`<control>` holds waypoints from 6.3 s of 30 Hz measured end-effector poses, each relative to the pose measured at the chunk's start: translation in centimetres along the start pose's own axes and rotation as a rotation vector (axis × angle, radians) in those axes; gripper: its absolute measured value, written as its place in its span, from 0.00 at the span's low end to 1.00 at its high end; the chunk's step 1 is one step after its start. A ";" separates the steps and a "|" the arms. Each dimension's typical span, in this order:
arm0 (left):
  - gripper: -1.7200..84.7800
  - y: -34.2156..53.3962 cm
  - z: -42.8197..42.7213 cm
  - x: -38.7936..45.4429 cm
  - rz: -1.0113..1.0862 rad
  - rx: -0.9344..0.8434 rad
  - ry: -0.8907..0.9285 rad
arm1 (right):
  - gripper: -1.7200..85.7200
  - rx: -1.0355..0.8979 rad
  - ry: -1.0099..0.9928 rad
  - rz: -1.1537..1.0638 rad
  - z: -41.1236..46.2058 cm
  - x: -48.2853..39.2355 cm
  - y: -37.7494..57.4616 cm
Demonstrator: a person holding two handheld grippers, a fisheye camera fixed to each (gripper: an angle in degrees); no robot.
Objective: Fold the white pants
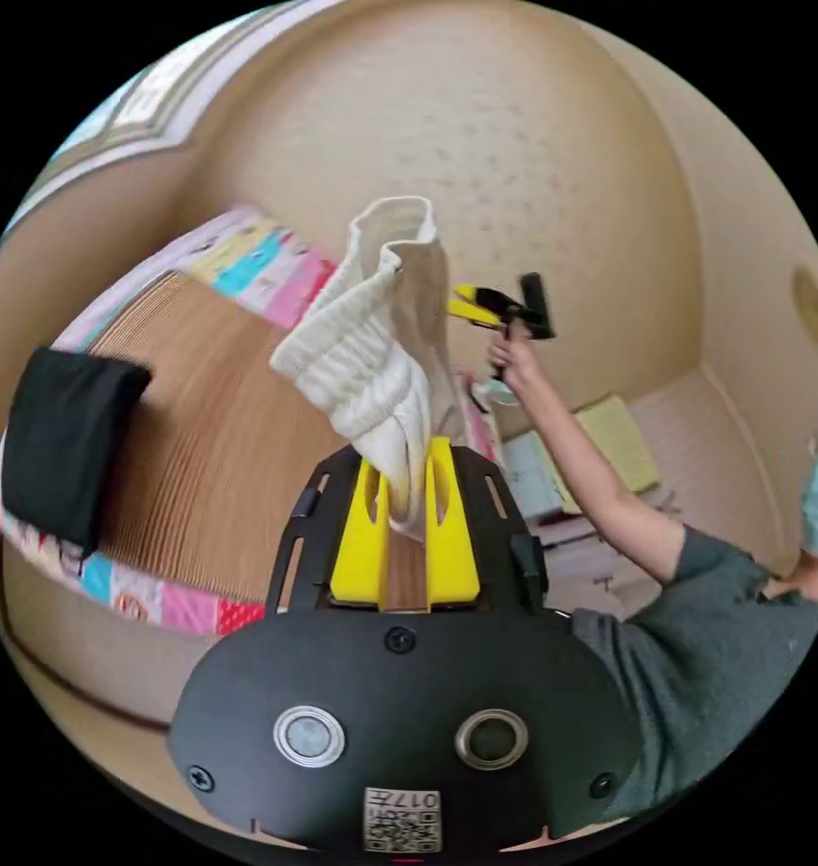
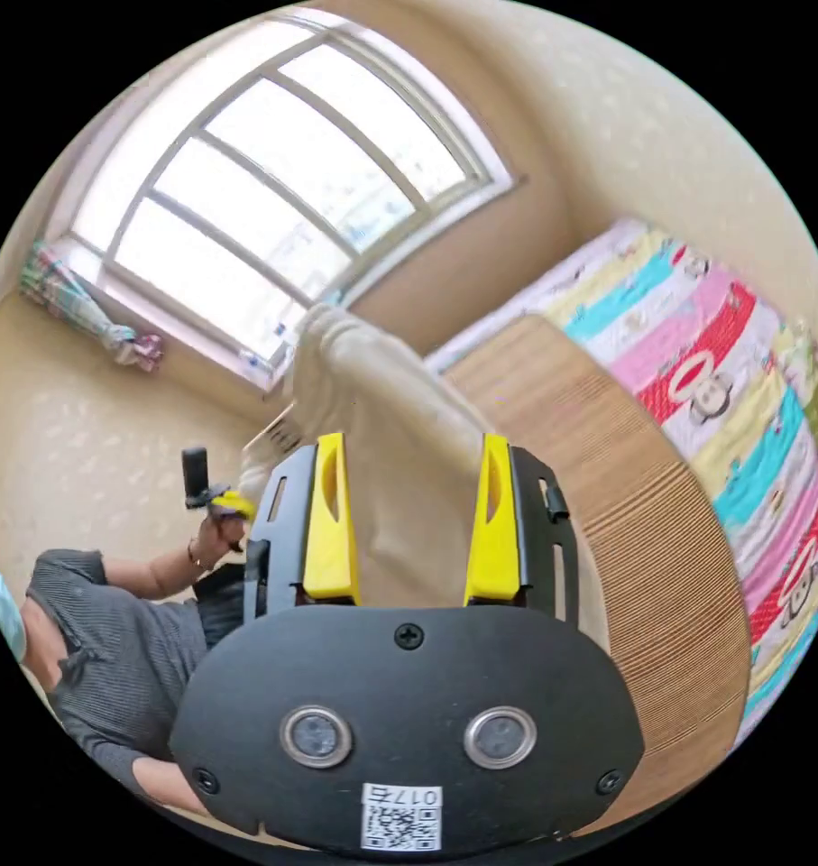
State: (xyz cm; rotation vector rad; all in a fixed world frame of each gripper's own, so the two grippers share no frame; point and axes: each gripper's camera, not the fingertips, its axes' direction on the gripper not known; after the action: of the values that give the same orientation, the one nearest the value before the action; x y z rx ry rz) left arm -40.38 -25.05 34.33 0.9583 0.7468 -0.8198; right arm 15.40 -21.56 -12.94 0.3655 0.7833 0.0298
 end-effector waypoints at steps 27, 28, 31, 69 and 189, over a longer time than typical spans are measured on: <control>0.08 -11.3 17.9 -15.1 0.096 -1.166 -0.133 | 0.15 1.134 -0.548 1.717 10.6 3.3 61.6; 0.08 -10.1 18.8 -14.7 0.129 -1.247 -0.167 | 0.15 1.197 -0.559 1.731 10.6 3.2 61.9; 0.06 -5.6 20.1 -15.1 0.179 -1.493 -0.369 | 0.16 1.423 -0.589 1.840 10.7 3.3 62.7; 0.01 -12.1 2.7 -12.2 -0.060 -1.296 -0.368 | 0.18 0.695 0.096 1.601 -8.2 8.4 59.2; 0.01 -15.7 0.5 -6.8 -0.059 -0.882 -0.437 | 0.03 -0.569 0.325 1.053 9.4 6.5 36.9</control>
State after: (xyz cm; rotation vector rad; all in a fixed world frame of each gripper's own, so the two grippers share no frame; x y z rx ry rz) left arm -57.00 -29.07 34.03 -0.0362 0.6520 -0.6172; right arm 30.49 11.10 0.98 0.1924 0.7861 1.2992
